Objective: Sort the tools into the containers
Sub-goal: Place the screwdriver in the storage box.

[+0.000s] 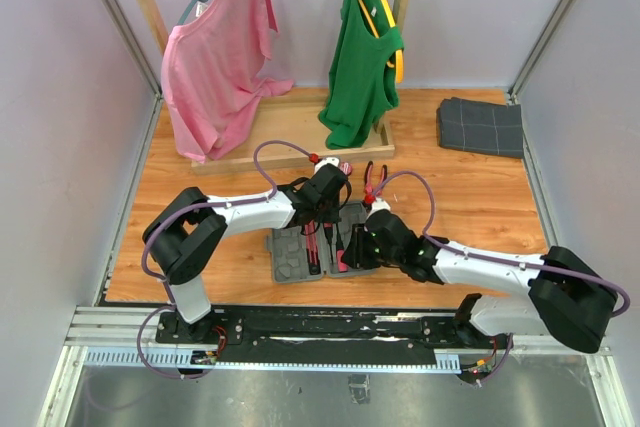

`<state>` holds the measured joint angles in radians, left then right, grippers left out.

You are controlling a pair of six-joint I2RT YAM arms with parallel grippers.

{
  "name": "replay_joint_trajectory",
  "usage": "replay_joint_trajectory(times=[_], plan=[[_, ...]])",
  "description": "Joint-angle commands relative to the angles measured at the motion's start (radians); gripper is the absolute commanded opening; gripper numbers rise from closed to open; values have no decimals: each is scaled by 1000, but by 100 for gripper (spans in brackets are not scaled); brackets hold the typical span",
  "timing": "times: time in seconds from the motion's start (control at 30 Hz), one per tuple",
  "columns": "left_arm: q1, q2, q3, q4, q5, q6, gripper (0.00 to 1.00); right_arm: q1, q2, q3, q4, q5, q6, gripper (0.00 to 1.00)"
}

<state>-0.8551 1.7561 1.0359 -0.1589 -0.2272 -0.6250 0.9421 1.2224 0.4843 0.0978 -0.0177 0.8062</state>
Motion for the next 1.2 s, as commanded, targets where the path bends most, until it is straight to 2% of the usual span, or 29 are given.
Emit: replay_joint_trajectory(times=[0.0,0.6,0.83,1.17], plan=[[-12,10,11,25,-15,15,19,-10,16,30,8,-22,13,31],[-11,9,5,30,-3,13,19,-11,61,26,36,-39,24,30],[-12,9,2,30,-2,12,19,-11,74,28,3,-24,27,26],[-12,17,2,30,-3,11,19,-11,103,54,-71,22,28,24]])
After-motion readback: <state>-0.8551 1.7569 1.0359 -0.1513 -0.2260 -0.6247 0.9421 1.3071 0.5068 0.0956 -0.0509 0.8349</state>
